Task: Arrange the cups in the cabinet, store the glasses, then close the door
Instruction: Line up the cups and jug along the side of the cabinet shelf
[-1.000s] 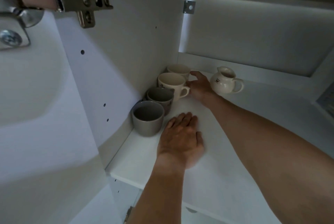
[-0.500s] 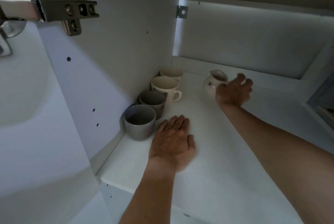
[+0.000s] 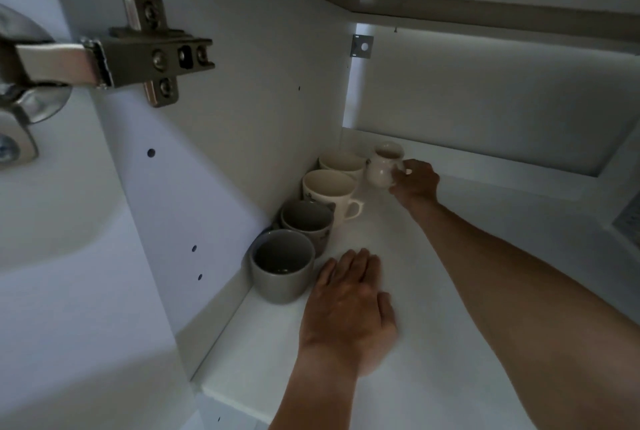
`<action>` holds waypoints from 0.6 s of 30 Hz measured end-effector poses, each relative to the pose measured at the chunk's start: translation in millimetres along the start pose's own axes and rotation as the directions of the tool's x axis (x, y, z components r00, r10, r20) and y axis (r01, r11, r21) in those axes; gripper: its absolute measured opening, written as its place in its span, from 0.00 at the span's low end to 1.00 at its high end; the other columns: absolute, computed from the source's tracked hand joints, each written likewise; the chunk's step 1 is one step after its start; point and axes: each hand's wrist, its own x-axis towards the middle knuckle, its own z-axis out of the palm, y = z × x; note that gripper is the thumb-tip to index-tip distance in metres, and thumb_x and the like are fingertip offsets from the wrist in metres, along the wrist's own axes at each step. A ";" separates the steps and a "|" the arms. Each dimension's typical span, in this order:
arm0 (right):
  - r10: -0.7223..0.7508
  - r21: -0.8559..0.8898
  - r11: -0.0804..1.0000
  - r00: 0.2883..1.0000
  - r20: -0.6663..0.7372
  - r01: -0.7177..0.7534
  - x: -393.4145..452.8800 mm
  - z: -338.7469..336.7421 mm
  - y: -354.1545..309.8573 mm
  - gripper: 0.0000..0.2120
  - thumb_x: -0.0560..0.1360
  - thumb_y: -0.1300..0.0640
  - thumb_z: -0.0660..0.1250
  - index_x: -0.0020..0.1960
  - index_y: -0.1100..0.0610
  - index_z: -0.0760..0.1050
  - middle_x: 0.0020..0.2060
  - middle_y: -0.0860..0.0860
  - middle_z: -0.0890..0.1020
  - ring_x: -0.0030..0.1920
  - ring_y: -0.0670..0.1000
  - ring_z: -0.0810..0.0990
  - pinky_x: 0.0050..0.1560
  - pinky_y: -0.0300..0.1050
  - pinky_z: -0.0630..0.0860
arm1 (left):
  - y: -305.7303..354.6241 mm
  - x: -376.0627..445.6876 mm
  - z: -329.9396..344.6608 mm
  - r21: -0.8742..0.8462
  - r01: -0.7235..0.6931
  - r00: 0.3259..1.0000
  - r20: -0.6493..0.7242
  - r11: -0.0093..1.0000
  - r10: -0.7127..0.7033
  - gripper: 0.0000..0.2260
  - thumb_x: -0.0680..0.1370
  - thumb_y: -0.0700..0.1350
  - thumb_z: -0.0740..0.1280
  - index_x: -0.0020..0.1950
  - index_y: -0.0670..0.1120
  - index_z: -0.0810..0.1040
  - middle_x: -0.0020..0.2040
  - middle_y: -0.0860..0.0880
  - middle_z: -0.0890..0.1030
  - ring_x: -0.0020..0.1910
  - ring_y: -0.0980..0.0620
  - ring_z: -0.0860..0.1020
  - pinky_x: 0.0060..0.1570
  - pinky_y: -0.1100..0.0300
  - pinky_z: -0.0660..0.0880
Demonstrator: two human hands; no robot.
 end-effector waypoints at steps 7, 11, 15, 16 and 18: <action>0.011 0.120 0.993 0.999 0.038 -0.015 17.4 33.9 -17.4 0.14 0.77 0.56 0.68 0.57 0.64 0.81 0.55 0.65 0.83 0.57 0.64 0.82 0.60 0.59 0.77 | 0.1 3.7 -0.2 -0.012 0.002 1.000 0.019 1.000 -0.002 0.28 0.80 0.53 0.51 0.80 0.50 0.50 0.80 0.52 0.51 0.78 0.55 0.48 0.75 0.55 0.36; 0.000 0.167 0.986 0.999 0.042 -0.007 14.8 44.1 -23.6 0.10 0.75 0.61 0.66 0.50 0.64 0.84 0.46 0.66 0.85 0.51 0.64 0.84 0.54 0.61 0.80 | 0.6 4.2 -2.6 0.033 0.010 1.000 0.020 0.999 -0.011 0.28 0.79 0.53 0.53 0.78 0.49 0.57 0.79 0.51 0.58 0.78 0.52 0.55 0.76 0.48 0.45; 0.020 0.273 0.960 0.990 0.139 -0.057 15.3 40.5 -26.0 0.10 0.75 0.64 0.66 0.52 0.59 0.84 0.45 0.63 0.84 0.44 0.59 0.83 0.49 0.56 0.83 | 0.2 1.5 -0.4 0.083 0.021 0.999 -0.039 0.996 -0.018 0.27 0.77 0.54 0.56 0.76 0.50 0.65 0.76 0.53 0.66 0.75 0.54 0.63 0.74 0.48 0.55; 0.031 0.301 0.950 0.982 0.188 -0.088 16.7 37.9 -25.8 0.11 0.75 0.64 0.66 0.54 0.58 0.83 0.47 0.61 0.83 0.43 0.57 0.82 0.42 0.50 0.84 | -0.7 2.5 1.6 0.068 0.003 1.000 -0.027 0.998 -0.001 0.27 0.78 0.54 0.54 0.78 0.50 0.61 0.78 0.53 0.62 0.77 0.54 0.59 0.75 0.48 0.50; 0.054 0.299 0.944 0.957 0.284 -0.142 19.4 33.1 -24.5 0.19 0.76 0.65 0.64 0.67 0.56 0.77 0.58 0.59 0.81 0.48 0.57 0.84 0.40 0.43 0.82 | -2.7 5.3 1.6 0.040 -0.006 1.000 -0.001 0.999 0.006 0.27 0.79 0.52 0.53 0.79 0.50 0.55 0.79 0.52 0.56 0.78 0.54 0.52 0.75 0.51 0.41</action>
